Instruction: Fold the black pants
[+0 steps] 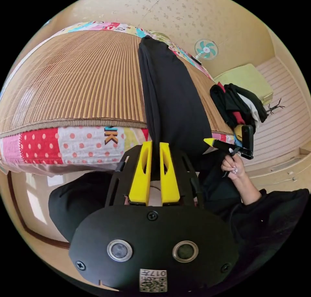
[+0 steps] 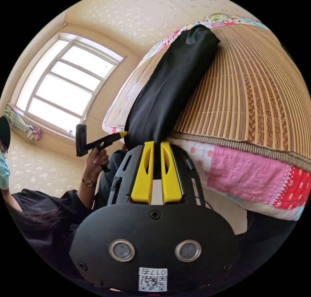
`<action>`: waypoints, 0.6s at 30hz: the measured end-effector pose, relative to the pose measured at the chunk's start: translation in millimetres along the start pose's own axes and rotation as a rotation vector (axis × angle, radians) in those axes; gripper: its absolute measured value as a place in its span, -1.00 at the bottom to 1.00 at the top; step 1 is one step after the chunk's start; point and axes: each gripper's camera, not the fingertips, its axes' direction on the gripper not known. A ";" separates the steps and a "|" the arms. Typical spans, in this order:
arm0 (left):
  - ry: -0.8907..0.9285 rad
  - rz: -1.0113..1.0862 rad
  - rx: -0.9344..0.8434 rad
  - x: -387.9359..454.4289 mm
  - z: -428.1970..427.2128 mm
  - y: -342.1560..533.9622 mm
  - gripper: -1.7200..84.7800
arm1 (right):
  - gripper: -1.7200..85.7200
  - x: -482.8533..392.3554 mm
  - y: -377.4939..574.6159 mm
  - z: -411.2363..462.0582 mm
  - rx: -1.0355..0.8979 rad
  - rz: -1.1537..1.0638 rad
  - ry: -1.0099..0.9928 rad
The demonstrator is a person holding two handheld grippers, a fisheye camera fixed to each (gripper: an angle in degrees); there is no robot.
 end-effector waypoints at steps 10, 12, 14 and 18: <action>0.135 -0.031 0.103 1.8 -10.9 54.2 -0.71 | -0.71 50.5 39.3 -70.2 -0.020 0.007 -0.089; 0.137 -0.011 0.071 -1.7 5.0 42.8 -0.66 | -0.70 60.6 31.9 -74.7 0.025 0.017 -0.144; 0.126 0.011 0.014 1.0 27.0 36.6 -0.65 | -0.70 67.4 22.5 -69.4 0.022 0.016 -0.180; 0.054 0.060 0.039 20.4 30.2 55.7 -0.82 | -0.80 76.1 15.6 -61.9 -0.008 0.034 -0.220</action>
